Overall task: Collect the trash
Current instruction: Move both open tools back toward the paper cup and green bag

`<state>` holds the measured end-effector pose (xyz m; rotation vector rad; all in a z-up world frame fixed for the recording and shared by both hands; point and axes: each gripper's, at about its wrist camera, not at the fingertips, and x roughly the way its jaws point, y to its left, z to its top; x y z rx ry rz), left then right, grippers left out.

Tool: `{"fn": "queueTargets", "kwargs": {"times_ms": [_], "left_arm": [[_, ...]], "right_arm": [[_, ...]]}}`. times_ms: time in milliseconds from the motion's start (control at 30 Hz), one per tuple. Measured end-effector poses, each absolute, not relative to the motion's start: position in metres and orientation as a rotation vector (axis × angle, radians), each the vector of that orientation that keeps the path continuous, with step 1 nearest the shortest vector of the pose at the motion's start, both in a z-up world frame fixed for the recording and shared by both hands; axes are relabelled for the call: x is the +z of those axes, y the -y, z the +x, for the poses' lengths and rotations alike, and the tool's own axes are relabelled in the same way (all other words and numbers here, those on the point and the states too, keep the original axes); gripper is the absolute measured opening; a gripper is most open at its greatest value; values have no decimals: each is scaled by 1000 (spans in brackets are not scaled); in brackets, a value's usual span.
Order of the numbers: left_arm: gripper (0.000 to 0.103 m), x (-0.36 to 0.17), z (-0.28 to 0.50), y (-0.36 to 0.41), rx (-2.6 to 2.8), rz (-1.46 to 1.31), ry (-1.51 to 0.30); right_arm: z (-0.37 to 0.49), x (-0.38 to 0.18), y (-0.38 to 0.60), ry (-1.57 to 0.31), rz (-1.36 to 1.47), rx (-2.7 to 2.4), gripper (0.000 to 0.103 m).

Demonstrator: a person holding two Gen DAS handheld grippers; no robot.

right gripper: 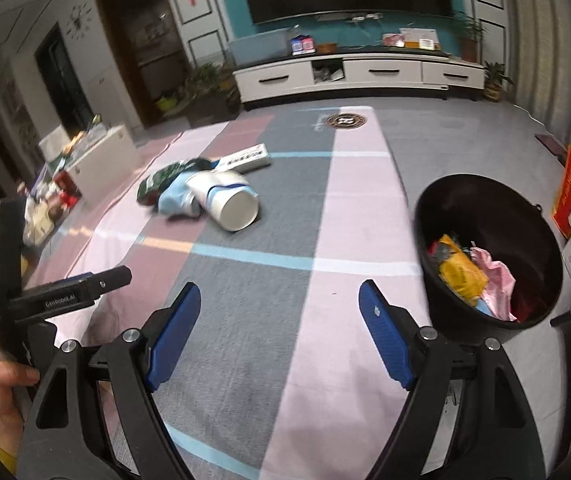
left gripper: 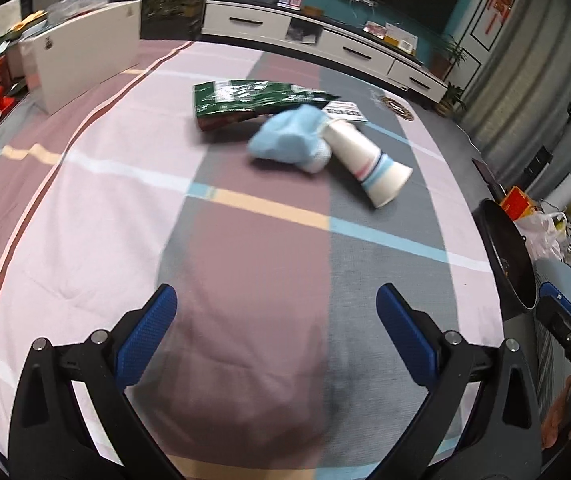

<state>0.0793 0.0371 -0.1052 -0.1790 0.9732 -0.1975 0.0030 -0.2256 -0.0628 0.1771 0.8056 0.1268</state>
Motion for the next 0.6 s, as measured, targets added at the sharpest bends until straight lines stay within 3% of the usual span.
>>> {"fn": "queueTargets", "kwargs": {"times_ms": [600], "left_arm": [[100, -107, 131, -55, -284, -285, -896]], "right_arm": [[100, -88, 153, -819, -98, 170, 80]]}}
